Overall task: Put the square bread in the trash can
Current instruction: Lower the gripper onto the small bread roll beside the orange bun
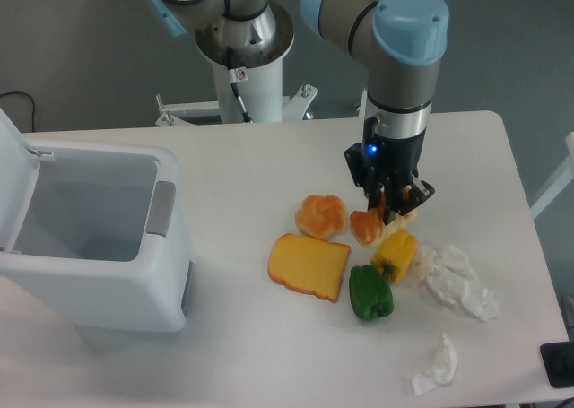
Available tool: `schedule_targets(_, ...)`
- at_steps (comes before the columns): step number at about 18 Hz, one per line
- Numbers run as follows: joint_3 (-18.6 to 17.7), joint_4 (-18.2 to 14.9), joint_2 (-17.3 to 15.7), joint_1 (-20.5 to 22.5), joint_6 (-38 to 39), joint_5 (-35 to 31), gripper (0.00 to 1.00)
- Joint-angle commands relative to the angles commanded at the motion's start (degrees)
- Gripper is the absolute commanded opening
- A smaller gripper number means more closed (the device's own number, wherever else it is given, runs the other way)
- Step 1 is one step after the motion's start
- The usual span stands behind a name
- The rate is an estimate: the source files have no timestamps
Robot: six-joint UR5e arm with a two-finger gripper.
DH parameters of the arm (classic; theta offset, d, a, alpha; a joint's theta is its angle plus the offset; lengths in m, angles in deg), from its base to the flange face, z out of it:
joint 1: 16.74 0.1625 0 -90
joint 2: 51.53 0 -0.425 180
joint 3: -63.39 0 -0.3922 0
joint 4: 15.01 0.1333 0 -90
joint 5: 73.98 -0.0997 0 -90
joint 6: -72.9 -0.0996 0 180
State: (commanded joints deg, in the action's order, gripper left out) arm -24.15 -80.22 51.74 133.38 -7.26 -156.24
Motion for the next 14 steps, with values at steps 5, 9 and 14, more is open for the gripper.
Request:
schedule_targets(5, 0.1, 0.1, -0.1, -0.2, 0.9, 1.0, 0.33)
schedule_targets(9, 0.4, -0.1, -1.1, 0.0, 1.8, 3.1, 0.33)
schedule_targets(14, 0.4, -1.0, -2.4, -0.6, 4.5, 4.4, 0.33)
